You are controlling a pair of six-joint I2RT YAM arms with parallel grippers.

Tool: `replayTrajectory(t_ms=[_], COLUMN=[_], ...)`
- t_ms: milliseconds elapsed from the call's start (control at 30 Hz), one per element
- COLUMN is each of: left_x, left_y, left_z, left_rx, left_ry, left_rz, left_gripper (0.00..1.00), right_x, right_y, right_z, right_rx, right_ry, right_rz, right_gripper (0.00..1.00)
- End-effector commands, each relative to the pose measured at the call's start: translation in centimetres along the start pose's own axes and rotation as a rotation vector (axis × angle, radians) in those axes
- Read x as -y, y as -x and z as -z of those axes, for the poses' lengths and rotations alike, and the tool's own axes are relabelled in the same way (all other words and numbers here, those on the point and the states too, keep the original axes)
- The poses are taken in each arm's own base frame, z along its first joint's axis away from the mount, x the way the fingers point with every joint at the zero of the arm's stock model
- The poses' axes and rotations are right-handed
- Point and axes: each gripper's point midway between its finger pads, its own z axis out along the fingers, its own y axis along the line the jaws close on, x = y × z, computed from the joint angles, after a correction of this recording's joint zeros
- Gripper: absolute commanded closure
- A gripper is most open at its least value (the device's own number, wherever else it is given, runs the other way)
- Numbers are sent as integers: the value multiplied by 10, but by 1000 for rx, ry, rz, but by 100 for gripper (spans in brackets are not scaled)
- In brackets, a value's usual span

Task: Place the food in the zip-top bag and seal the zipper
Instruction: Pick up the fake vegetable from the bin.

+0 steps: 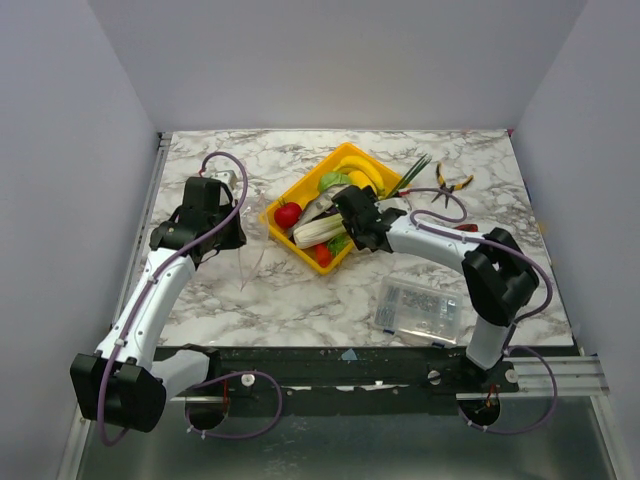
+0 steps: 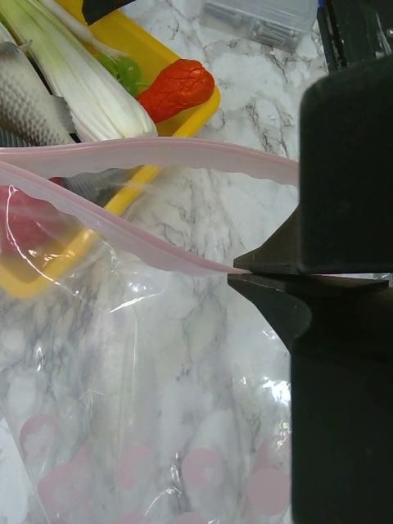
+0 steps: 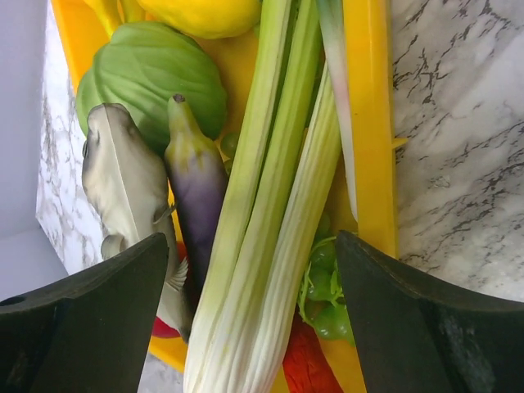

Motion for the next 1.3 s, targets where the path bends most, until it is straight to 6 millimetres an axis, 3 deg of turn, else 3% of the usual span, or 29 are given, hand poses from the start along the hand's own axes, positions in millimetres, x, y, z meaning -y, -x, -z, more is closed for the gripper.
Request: replayTrajectory(t_ms=[0, 200, 533, 700, 800, 1000, 1133, 1267], left_x=[8, 8, 9, 8, 8, 7, 7, 7], left_y=[10, 10, 9, 11, 12, 12, 12, 12], left_z=[4, 4, 3, 7, 7, 8, 8, 8], left_rx=[18, 18, 8, 27, 28, 30, 32, 30], left_ry=[-35, -38, -40, -39, -35, -32, -28, -32], left_rz=[-3, -2, -2, -4, -5, -4, -3, -3], left_gripper=[100, 100, 100, 100, 100, 100, 100, 100], right_x=[5, 5, -1, 2, -1, -18, -32, -39], right_y=[5, 2, -17, -23, -26, -19, -8, 3], right_z=[-13, -22, -32, -37, -34, -22, -5, 15], right_rx=[53, 70, 10, -13, -38, -39, -30, -31], right_ry=[-56, -55, -17, 0, 26, 110, 164, 218], right_rz=[-41, -82, -140, -145, -136, -44, 37, 75], right_gripper=[16, 29, 34, 50, 51, 72, 88, 93])
